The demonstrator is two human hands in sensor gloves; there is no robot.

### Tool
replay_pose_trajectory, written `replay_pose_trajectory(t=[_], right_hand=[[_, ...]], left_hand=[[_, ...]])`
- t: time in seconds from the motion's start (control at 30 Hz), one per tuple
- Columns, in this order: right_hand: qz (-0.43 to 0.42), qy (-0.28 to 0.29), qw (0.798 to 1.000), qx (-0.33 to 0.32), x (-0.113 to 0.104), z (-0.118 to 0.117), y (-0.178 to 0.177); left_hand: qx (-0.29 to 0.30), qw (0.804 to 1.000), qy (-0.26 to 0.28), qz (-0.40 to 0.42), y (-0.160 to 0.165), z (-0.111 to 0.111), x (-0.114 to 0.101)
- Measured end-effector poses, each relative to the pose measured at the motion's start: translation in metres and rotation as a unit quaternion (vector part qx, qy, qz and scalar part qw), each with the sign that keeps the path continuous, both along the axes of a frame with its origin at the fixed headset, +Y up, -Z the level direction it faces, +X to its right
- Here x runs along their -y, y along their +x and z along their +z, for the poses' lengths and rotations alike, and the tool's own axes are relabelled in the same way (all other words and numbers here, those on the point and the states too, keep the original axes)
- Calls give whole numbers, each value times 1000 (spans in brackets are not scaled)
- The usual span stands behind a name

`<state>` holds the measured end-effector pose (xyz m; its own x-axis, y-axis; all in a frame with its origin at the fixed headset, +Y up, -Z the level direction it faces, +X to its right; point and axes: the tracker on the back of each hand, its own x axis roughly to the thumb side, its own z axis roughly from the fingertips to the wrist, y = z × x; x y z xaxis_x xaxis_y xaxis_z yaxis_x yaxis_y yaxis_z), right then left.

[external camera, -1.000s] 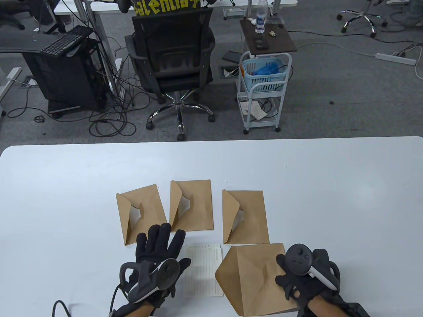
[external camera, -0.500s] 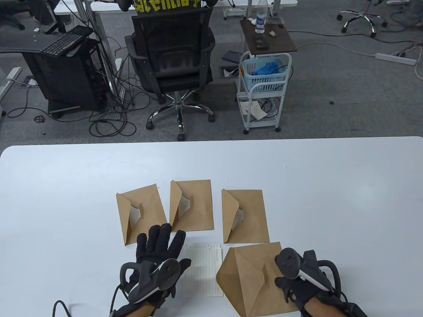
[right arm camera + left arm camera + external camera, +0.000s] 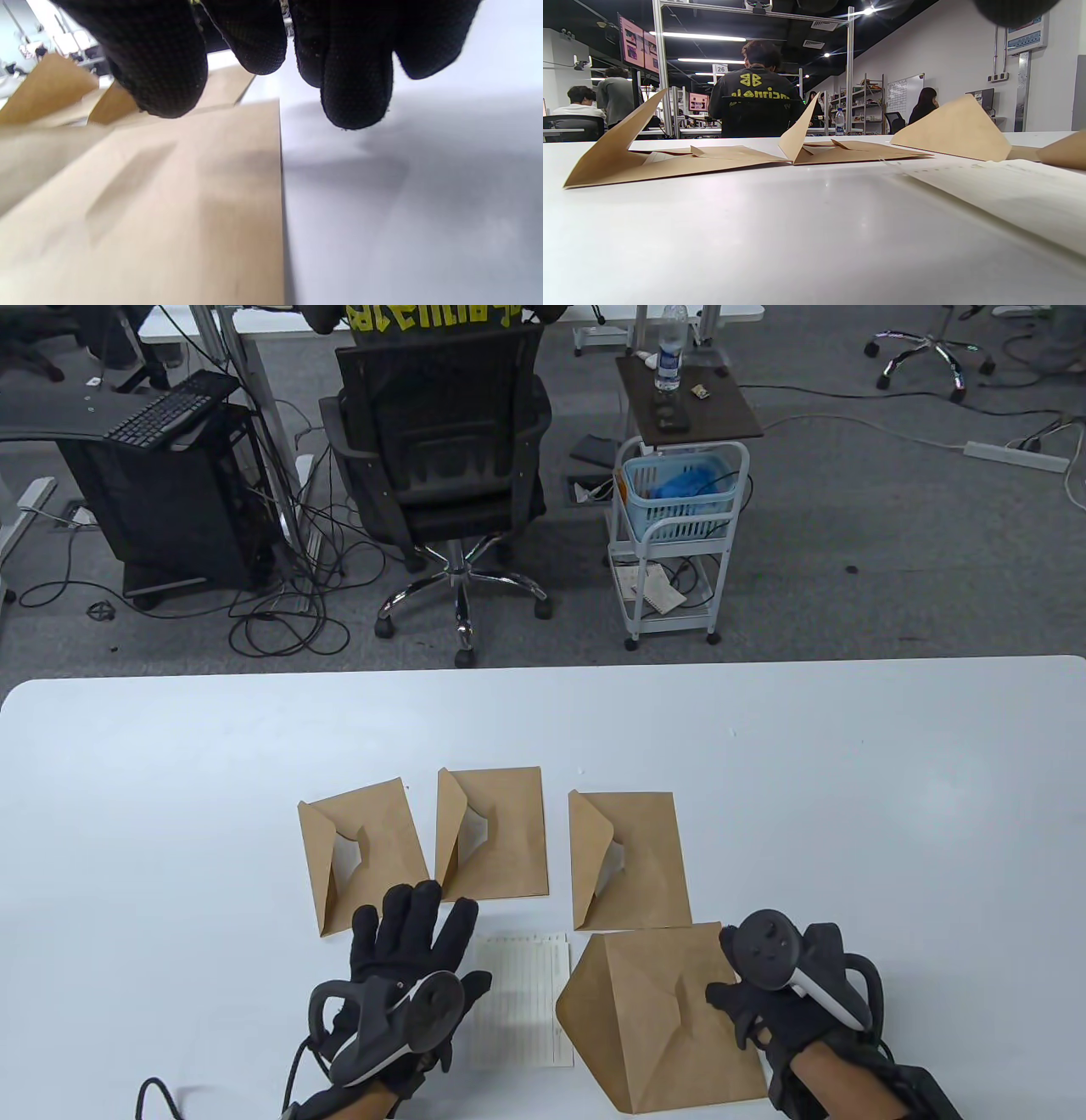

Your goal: Pull paper from envelopes and stack

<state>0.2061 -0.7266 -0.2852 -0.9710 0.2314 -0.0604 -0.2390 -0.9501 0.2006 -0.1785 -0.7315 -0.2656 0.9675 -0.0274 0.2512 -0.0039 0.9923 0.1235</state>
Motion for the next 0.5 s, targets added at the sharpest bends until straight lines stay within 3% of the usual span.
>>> replay_pose_trajectory(t=[0.3, 0.5], right_hand=[[7, 58, 998, 36, -31, -43, -26], [35, 15, 998, 57, -23, -75, -53]], left_hand=[[2, 1000, 0, 0, 0, 1, 0], [1, 1000, 0, 0, 1, 1, 0]])
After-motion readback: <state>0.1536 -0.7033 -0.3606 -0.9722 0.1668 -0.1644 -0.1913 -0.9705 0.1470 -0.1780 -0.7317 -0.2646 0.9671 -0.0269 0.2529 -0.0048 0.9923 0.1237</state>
